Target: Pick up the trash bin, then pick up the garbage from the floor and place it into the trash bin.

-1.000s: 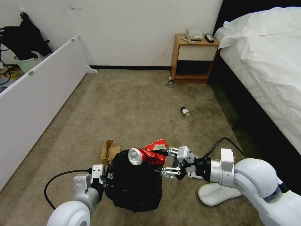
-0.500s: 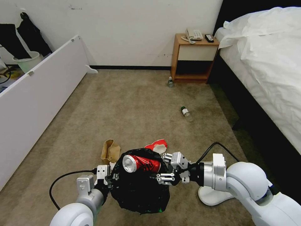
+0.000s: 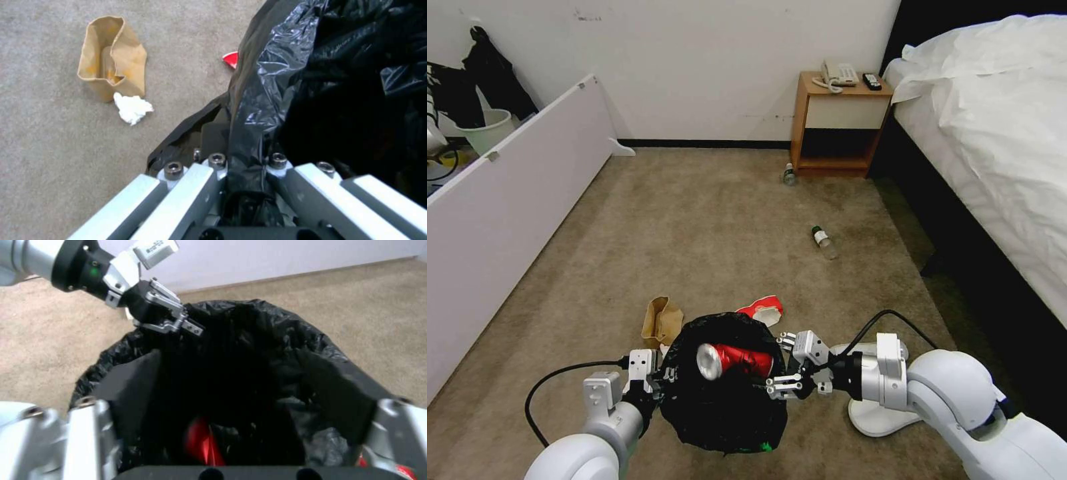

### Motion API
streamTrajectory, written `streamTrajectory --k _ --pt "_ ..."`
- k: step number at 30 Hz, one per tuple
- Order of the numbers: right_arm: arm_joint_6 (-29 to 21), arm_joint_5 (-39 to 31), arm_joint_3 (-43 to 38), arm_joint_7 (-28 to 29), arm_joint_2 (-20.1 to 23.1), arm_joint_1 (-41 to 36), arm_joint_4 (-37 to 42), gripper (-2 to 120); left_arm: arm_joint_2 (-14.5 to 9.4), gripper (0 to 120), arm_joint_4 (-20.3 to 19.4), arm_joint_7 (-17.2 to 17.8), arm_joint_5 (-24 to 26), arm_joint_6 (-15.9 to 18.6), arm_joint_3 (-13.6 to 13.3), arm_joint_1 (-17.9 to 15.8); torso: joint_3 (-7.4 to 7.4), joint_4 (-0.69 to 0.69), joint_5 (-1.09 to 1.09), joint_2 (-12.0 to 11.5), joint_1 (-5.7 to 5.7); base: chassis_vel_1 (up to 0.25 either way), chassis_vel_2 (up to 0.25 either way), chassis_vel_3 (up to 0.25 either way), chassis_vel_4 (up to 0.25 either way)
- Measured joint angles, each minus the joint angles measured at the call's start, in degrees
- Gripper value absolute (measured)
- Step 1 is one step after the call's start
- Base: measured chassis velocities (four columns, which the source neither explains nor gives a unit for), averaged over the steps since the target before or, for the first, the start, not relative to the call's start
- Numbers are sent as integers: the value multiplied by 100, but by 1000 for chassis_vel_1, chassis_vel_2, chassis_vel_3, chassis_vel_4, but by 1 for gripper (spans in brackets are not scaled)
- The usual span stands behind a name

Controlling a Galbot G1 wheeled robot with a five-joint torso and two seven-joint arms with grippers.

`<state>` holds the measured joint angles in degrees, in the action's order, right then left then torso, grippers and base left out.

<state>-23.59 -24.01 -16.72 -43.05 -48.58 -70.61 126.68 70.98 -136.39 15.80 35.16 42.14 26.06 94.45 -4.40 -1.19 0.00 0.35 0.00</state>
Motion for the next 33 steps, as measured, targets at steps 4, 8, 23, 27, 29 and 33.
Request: streamTrajectory --k 4,8,23,27,29,33 --pt "6 0 -14 -6 3 -8 3 98 -20 1 -41 -5 25 0 1 29 0 0 0 0 0 0 0 0 0" --pt "7 -1 -12 -6 1 -3 5 99 -19 1 -52 -12 40 0 -14 36 0 0 0 0 0 0 0 0 0" --pt "-1 -234 -349 192 -63 -144 55 100 40 1 -7 135 334 0 179 -7 0 1 0 0 0 0 0 0 0" --pt "-47 -310 -767 437 -82 -422 83 100 105 1 3 252 611 0 443 -48 0 0 0 -1 0 0 0 0 0" --pt "-80 -325 -993 592 -50 -597 115 100 127 1 3 314 747 0 570 -73 0 0 0 -2 0 0 0 0 0" --pt "-122 -424 -1585 1153 35 -1092 258 100 183 1 3 420 941 0 888 -150 0 -1 0 -2 0 0 0 0 0"
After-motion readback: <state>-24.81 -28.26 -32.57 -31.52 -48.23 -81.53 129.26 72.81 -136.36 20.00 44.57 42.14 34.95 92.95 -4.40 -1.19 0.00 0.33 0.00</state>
